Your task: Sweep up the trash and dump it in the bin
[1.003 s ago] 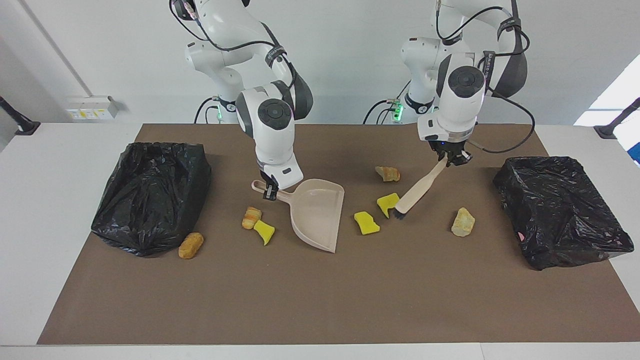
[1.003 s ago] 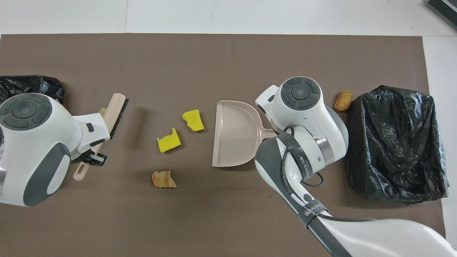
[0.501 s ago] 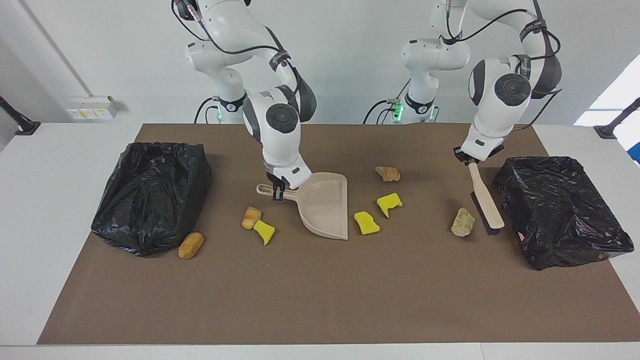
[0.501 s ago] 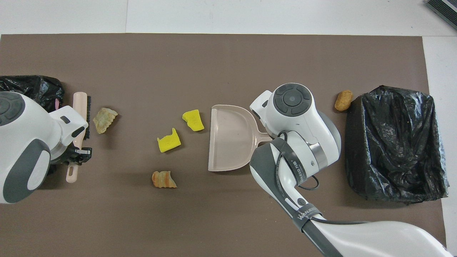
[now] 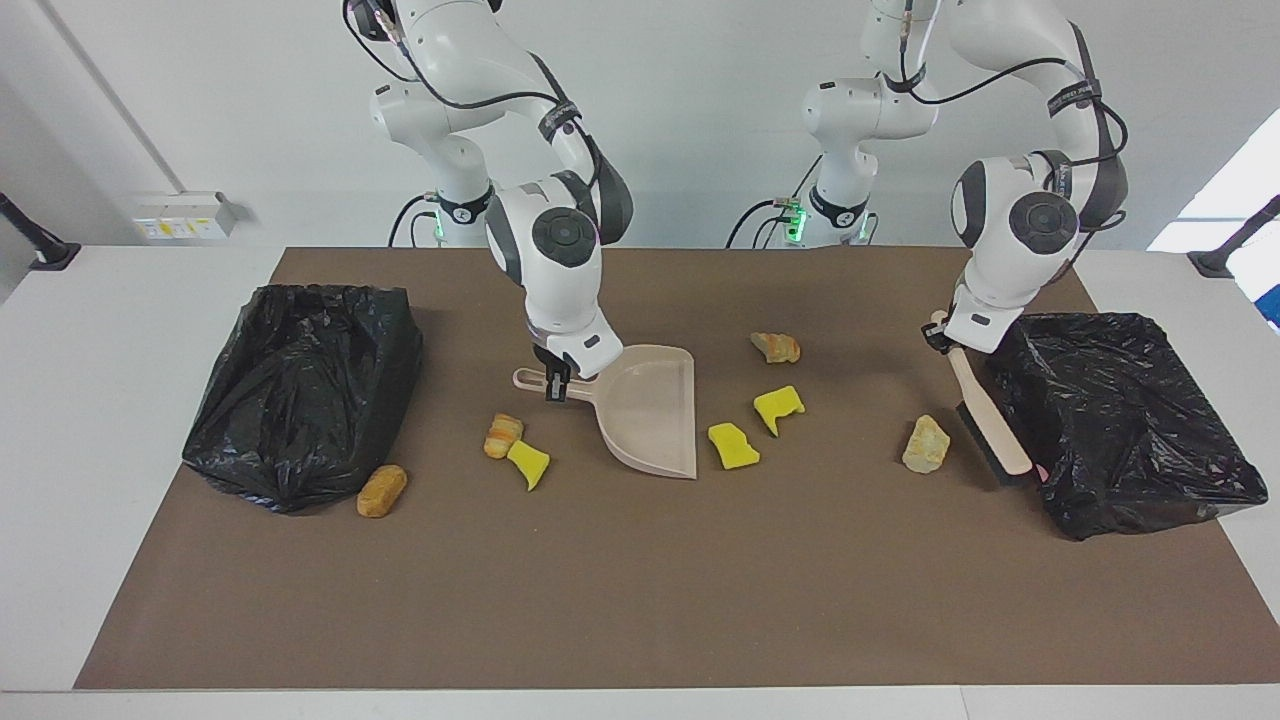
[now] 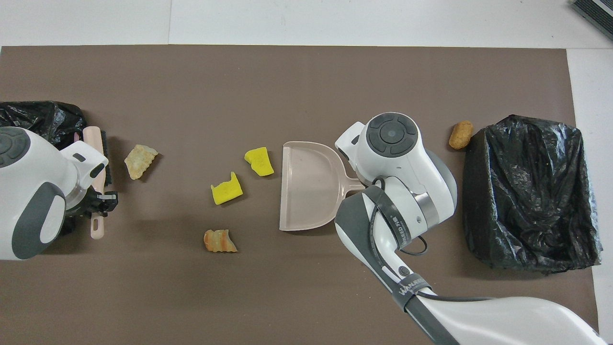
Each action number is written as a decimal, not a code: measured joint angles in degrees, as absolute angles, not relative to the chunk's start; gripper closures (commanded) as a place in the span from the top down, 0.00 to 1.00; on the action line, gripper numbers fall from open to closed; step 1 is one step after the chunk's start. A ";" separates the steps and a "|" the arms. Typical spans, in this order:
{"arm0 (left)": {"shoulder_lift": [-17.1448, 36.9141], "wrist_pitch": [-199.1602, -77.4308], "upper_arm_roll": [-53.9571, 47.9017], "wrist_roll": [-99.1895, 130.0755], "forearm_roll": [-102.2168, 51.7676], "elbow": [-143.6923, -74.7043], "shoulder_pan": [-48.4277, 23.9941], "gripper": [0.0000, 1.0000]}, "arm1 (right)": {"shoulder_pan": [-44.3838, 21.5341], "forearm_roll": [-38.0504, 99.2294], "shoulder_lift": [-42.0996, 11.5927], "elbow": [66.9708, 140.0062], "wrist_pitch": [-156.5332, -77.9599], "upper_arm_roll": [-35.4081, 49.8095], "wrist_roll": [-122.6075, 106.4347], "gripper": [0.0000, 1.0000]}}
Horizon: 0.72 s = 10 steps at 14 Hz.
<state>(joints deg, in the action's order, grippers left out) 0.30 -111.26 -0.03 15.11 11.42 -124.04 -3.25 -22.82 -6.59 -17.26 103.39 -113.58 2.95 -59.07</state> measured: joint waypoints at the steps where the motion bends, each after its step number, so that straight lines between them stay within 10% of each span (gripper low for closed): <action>1: 0.38 -111.41 -0.37 15.08 11.09 -124.50 -3.97 0.00 | -23.47 -8.27 -17.25 103.31 -113.60 2.98 -58.60 0.00; 10: 0.76 -111.99 -1.30 14.38 -0.49 -124.68 -17.53 0.00 | -24.48 -11.30 -17.23 103.19 -113.78 2.99 -57.83 0.00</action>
